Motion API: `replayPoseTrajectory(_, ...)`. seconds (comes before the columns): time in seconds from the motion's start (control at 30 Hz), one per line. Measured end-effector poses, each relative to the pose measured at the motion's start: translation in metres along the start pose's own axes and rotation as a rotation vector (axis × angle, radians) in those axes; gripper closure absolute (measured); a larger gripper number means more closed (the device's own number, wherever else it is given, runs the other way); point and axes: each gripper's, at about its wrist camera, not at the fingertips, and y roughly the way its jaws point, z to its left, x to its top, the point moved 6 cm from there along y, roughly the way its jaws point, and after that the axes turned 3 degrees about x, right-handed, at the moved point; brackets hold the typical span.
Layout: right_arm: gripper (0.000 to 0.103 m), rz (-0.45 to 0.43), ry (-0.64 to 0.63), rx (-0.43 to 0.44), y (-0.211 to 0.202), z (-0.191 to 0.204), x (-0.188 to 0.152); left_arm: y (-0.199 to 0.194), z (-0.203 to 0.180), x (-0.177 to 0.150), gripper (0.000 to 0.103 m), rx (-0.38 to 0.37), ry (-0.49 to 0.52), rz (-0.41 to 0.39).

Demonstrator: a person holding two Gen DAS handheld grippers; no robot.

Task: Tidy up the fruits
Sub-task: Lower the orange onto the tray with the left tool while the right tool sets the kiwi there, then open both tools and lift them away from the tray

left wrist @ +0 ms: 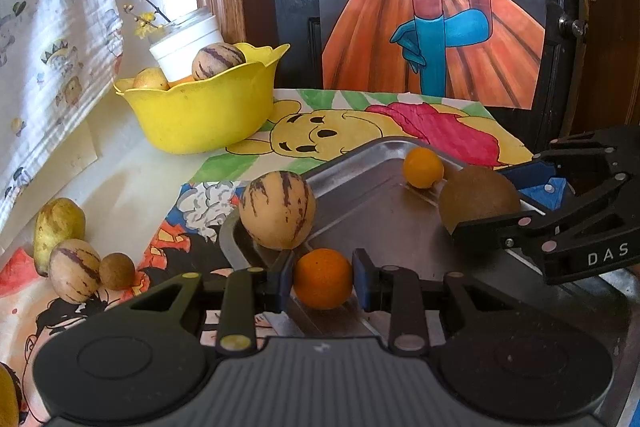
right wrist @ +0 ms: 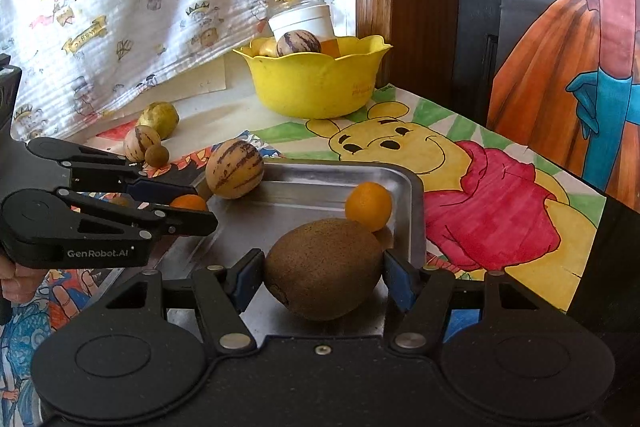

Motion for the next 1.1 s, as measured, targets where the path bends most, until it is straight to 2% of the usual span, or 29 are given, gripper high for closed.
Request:
replayPoseTrajectory(0.67, 0.035, -0.010, -0.039, -0.018, -0.001, 0.002, -0.002, 0.002, 0.000, -0.003, 0.065, 0.007, -0.016, 0.023)
replayPoseTrajectory(0.7, 0.033, -0.010, -0.040, -0.019, -0.001, 0.003, -0.002, 0.000, 0.001, -0.003, 0.063, 0.009, -0.019, 0.021)
replayPoseTrajectory(0.77, 0.028, -0.019, -0.038, -0.011, -0.004, 0.004, -0.002, -0.004, 0.003, -0.002, 0.049, 0.017, -0.032, 0.016)
replayPoseTrajectory(0.83, 0.022, -0.034, -0.041, -0.004, -0.009, 0.006, 0.000, -0.011, 0.007, 0.000, 0.039, 0.030, -0.048, -0.003)
replayPoseTrajectory(1.1, 0.006, -0.089, -0.050, 0.006, -0.041, 0.020, 0.010, -0.060, 0.025, 0.009, 0.008, 0.092, -0.113, -0.082)
